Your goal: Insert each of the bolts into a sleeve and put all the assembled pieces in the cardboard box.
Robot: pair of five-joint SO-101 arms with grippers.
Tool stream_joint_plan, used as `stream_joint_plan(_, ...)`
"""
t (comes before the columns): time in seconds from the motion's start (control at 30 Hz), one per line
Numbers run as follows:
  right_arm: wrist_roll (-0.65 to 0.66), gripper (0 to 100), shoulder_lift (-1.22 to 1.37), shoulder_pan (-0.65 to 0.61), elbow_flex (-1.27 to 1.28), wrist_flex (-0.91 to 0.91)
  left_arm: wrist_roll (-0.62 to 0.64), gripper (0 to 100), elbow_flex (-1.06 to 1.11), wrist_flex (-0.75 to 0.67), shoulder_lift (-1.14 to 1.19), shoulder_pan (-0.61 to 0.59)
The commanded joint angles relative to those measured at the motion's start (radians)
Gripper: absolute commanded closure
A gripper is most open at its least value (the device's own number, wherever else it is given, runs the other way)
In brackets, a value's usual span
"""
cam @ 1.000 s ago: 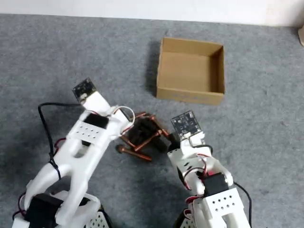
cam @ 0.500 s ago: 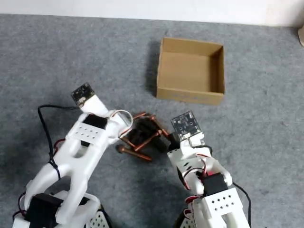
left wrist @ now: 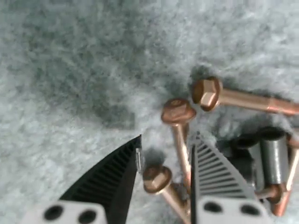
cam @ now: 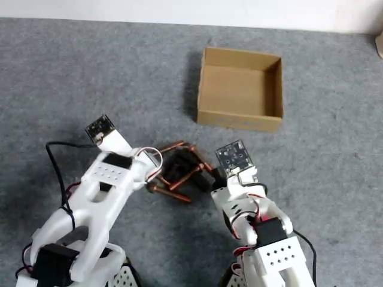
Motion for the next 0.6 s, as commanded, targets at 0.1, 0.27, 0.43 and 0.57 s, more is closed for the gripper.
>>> stream_joint_plan(0.1, -0.009, 99.4, -0.015, 0.01, 0.002, -0.025, 0.009, 84, -0.002, -0.066, -0.001, 0.021)
stream_joint_plan(0.27, -0.009, 99.4, -0.016, 0.008, 0.005, -0.025, 0.009, 84, -0.035, -0.066, 0.124, 0.019)
stream_joint_plan(0.43, -0.008, 99.4, -0.018, 0.008, 0.007, -0.027, 0.015, 84, -0.203, 0.06, 0.289, 0.021)
stream_joint_plan(0.57, -0.006, 99.4, -0.018, 0.008, 0.007, -0.027, 0.046, 84, -0.303, 0.17, 0.375, 0.021)
